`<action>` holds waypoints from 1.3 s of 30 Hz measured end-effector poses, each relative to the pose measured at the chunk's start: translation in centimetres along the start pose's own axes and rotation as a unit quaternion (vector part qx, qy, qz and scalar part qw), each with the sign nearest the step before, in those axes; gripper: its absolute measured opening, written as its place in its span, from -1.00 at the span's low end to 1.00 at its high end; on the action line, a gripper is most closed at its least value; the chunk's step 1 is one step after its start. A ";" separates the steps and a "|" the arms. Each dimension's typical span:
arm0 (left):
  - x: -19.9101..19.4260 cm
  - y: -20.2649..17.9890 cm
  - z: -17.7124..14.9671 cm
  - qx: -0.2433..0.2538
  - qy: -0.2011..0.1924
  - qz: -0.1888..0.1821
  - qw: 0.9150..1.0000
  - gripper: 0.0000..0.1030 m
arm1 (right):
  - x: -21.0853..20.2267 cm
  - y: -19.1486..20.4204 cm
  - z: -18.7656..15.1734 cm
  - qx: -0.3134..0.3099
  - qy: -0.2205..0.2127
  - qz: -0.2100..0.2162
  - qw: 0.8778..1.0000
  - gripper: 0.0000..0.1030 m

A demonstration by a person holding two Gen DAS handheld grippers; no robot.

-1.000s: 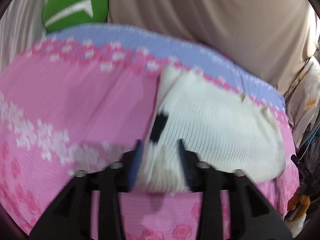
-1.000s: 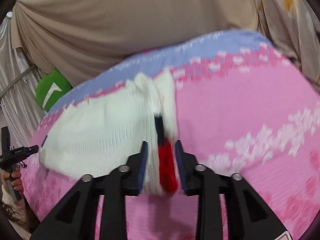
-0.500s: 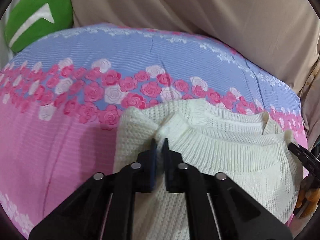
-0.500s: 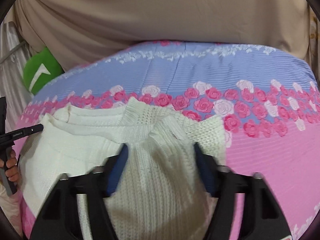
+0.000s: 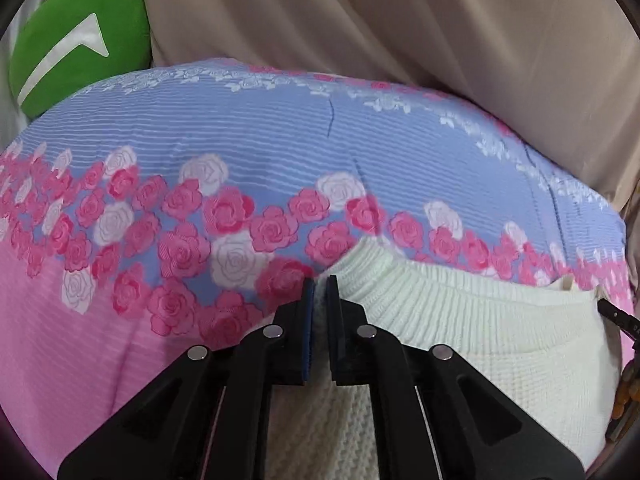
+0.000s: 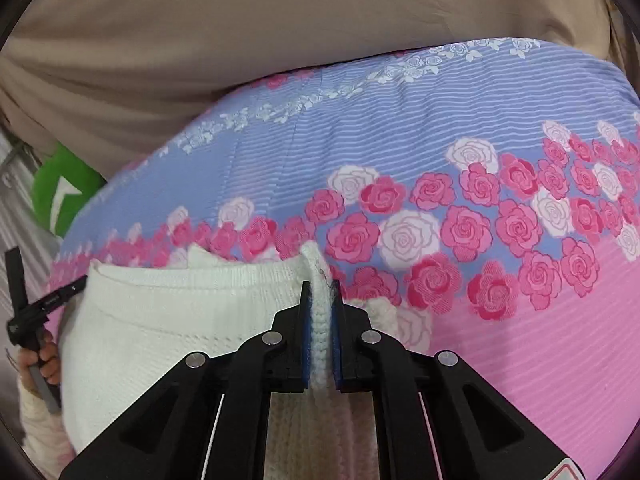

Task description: Fold small clothes

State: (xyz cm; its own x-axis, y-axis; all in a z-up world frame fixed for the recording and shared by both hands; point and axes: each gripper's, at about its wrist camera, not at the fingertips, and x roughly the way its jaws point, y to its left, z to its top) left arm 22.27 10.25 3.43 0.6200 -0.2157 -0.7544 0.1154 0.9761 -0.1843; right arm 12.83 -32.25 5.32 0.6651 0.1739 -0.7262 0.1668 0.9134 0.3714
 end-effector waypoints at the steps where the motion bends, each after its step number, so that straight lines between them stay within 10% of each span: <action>1: -0.5 0.1 0.1 0.000 -0.003 0.000 1.000 -0.80 | -1.0 0.1 0.1 0.000 -0.015 -0.010 1.000 -0.78; 5: -5.3 0.3 -0.9 -0.007 -0.044 0.028 0.999 -0.14 | -6.5 2.8 -1.2 -0.037 -0.086 -0.039 0.995 -0.64; 10: -12.3 -3.9 -5.4 0.053 -0.080 -0.023 0.995 -0.09 | -8.6 12.2 -8.1 -0.140 -0.060 0.060 0.986 -0.63; 16: -10.6 -9.5 -13.0 0.124 -0.002 -0.042 0.991 -0.08 | -4.9 19.7 -17.8 -0.229 0.035 0.124 0.965 -0.63; 24: -11.7 -1.6 -16.5 0.065 0.014 0.028 0.997 -0.21 | -8.7 5.0 -18.1 -0.085 0.008 -0.029 0.996 -0.89; 31: -13.1 -0.1 -17.9 0.034 0.020 0.023 0.999 -0.33 | -12.1 -0.6 -18.8 -0.004 -0.007 -0.025 1.000 -0.98; 34: -14.5 -1.1 -16.6 0.036 -0.001 0.004 0.999 -0.24 | -12.7 1.3 -16.7 -0.025 -0.037 -0.022 0.999 -0.68; 37: -15.0 -1.8 -13.6 0.032 -0.033 -0.005 0.999 -0.02 | -12.8 3.5 -13.0 -0.052 -0.083 -0.022 0.995 0.12; 39: -14.3 -2.2 -10.9 0.028 -0.053 -0.003 0.998 0.15 | -11.4 4.2 -10.2 -0.062 -0.091 -0.028 0.994 0.19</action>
State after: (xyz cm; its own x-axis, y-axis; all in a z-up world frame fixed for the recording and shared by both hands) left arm 4.67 10.86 7.79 0.6971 -0.2197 -0.6825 0.1606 0.9756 -0.1500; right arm -1.47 -26.70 9.27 0.7797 0.0632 -0.6229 0.1237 0.9598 0.2521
